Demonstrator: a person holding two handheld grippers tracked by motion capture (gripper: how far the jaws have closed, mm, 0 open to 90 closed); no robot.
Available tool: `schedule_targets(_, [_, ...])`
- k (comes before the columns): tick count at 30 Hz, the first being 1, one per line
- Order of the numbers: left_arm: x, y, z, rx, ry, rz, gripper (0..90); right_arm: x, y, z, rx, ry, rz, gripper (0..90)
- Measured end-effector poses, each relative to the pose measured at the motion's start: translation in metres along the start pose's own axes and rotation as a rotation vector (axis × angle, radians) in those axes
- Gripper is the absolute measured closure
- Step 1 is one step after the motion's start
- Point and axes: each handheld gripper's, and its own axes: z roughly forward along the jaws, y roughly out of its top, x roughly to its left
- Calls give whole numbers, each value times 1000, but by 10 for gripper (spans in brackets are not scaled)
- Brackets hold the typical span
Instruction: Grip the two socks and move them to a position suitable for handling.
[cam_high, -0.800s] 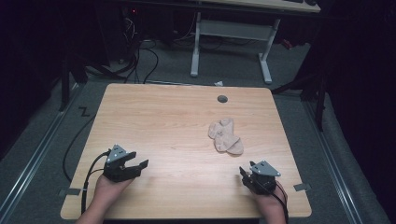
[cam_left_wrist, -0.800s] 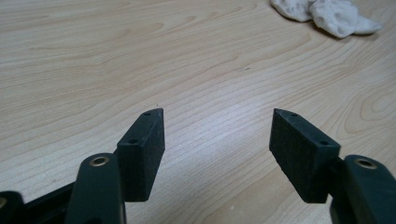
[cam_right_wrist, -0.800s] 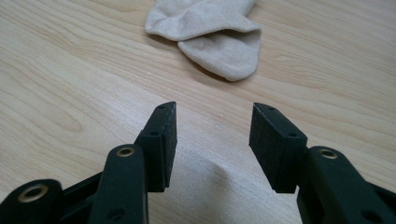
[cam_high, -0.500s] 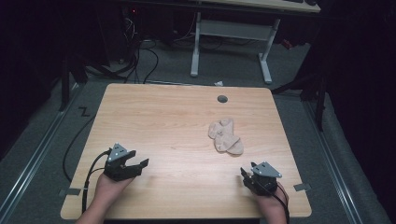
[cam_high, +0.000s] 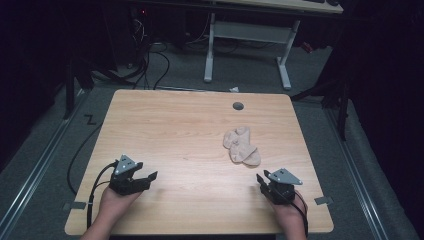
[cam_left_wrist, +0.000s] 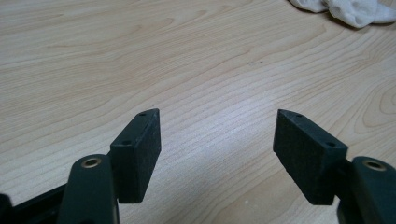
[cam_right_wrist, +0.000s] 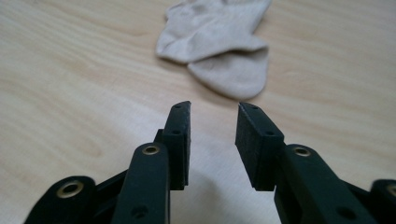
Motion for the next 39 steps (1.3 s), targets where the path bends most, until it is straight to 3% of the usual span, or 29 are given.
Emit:
schedule_targets(1, [1, 0, 0, 1, 1, 4, 327, -4, 4, 2, 3, -2, 11, 705])
schedule_targets(2, [2, 0, 1, 0, 0, 0, 327, -12, 13, 8, 9, 19, 75, 769])
schedule_targets(5, [2, 0, 1, 3, -3, -5, 327, -17, 19, 16, 17, 18, 90, 825])
schedule_targets(6, [2, 0, 1, 5, -6, 4, 328, -22, 24, 28, 32, 43, 133, 877])
schedule_targets(10, [1, 0, 1, 5, -3, 16, 332, -25, 33, 45, 58, 53, 152, 900])
schedule_targets(20, [0, 0, -1, 9, -23, 3, 361, -21, 52, 74, 138, 25, 78, 900])
schedule_targets(26, [0, 0, 0, 9, -30, 3, 375, -22, 44, 84, 179, 25, 104, 900])
schedule_targets(34, [0, 0, -1, 13, -32, 11, 392, -13, 37, 82, 184, 57, 102, 900])
schedule_targets(39, [-3, 0, 0, 12, -34, 22, 391, 0, 32, 74, 171, 79, 74, 899])
